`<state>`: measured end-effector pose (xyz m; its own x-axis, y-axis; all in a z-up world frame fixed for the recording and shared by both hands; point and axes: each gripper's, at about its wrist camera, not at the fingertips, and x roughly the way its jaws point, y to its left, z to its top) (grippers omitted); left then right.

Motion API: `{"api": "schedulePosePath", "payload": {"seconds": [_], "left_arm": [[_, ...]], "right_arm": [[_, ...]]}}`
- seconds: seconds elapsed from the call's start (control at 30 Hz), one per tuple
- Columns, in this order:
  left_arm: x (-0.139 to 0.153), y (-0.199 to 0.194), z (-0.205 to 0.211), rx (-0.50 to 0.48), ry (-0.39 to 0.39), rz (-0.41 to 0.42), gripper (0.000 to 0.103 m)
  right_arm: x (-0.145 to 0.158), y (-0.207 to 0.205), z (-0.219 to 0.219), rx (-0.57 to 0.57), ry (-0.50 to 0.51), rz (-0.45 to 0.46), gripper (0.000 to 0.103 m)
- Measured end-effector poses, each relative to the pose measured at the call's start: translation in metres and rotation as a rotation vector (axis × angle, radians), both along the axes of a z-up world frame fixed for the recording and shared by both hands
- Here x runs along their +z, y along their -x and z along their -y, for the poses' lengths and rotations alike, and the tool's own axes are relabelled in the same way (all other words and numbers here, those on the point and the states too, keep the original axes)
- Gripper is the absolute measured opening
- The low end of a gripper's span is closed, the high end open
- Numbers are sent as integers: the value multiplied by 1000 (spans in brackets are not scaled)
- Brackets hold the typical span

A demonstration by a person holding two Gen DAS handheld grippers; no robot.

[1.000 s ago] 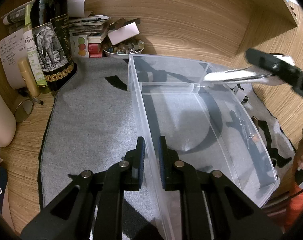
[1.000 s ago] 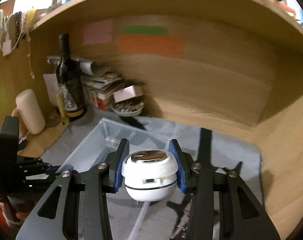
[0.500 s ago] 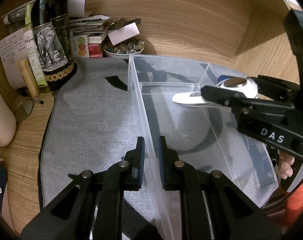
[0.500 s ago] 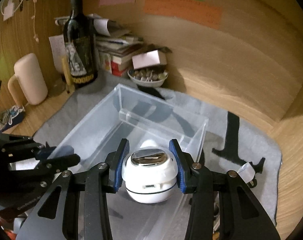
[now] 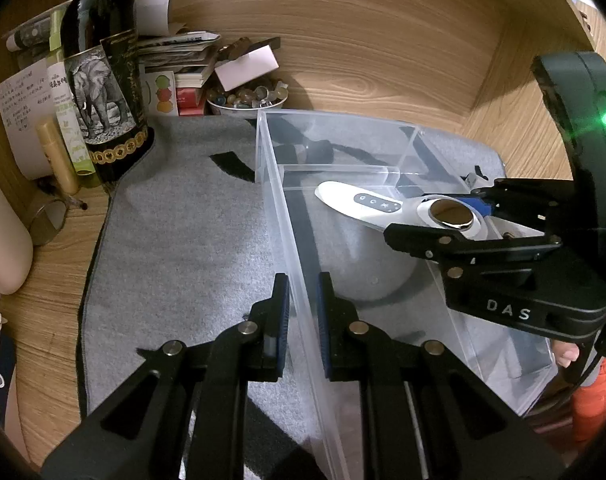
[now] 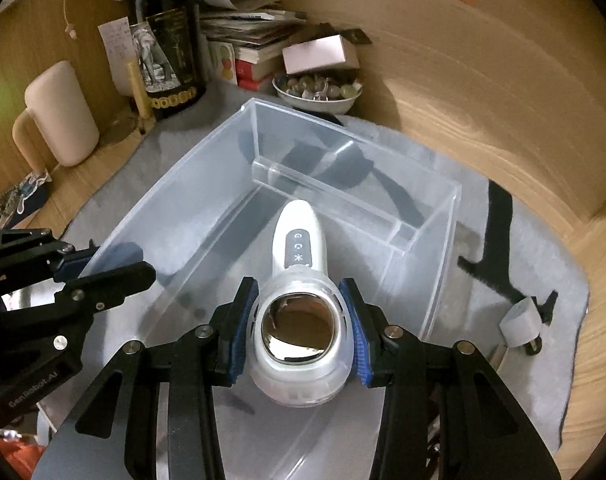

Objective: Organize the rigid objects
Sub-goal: 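Carry the white device into the clear box and release it with the right tool, then move the right tool back to the mat and grasp the black-gold box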

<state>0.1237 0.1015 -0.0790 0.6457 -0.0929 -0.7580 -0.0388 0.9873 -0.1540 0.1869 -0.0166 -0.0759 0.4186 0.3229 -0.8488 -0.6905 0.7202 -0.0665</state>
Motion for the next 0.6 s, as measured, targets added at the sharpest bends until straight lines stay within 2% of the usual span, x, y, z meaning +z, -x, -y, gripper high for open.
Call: {"api": "schedulePosePath", "payload": {"seconds": [0.17, 0.23, 0.3, 0.4, 0.5, 0.6], "left_arm": [[0, -1, 0, -2, 1, 0, 13], [0, -2, 0, 0, -4, 1, 13], [0, -1, 0, 1, -1, 1, 13], [0, -1, 0, 2, 0, 0, 13], [0, -1, 1, 3, -1, 0, 13], [0, 0, 1, 3, 3, 0, 13]], "right_arm": [[5, 3, 2, 3, -5, 13, 41], [8, 4, 3, 1, -14, 21, 50], [12, 6, 6, -2, -32, 35, 55], [22, 8, 12, -13, -66, 54, 57], [33, 9, 21, -44, -99, 96, 71], [47, 11, 31, -78, -124, 151, 72]]}}
